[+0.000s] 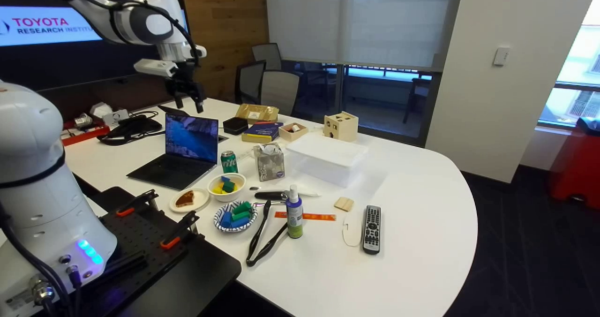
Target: Put one green block on the white plate.
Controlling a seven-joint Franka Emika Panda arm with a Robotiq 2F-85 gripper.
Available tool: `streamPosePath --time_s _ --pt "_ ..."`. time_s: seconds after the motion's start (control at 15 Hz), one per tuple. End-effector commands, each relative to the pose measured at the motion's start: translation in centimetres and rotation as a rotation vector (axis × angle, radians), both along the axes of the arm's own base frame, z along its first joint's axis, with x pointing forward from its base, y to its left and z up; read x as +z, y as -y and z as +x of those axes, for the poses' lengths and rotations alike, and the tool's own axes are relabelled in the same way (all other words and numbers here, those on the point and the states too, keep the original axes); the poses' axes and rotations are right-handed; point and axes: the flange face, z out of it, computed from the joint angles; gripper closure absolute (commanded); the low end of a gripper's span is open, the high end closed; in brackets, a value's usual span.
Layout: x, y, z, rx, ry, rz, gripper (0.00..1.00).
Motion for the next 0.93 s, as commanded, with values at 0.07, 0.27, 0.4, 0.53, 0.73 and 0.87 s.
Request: streamPosePath --time_s 0.07,0.27,0.4,0.53,0.73,0.87 --pt "-8.3 3.7 3.1 0.047 -0.001 -0.012 0.0" --pt "-14.1 4.0 3.6 0.029 -0.025 -0.02 0.0" --pt "-17.5 3.8 3.5 0.031 -0.054 -0.021 0.0" --pt "-20.2 4.0 3.4 0.032 -0.084 -0.021 0.0" --pt "-23.1 4.1 3.8 0.04 -0.127 -0.009 0.0" --pt "-24.7 4.1 4.4 0.046 -0.145 0.011 0.0"
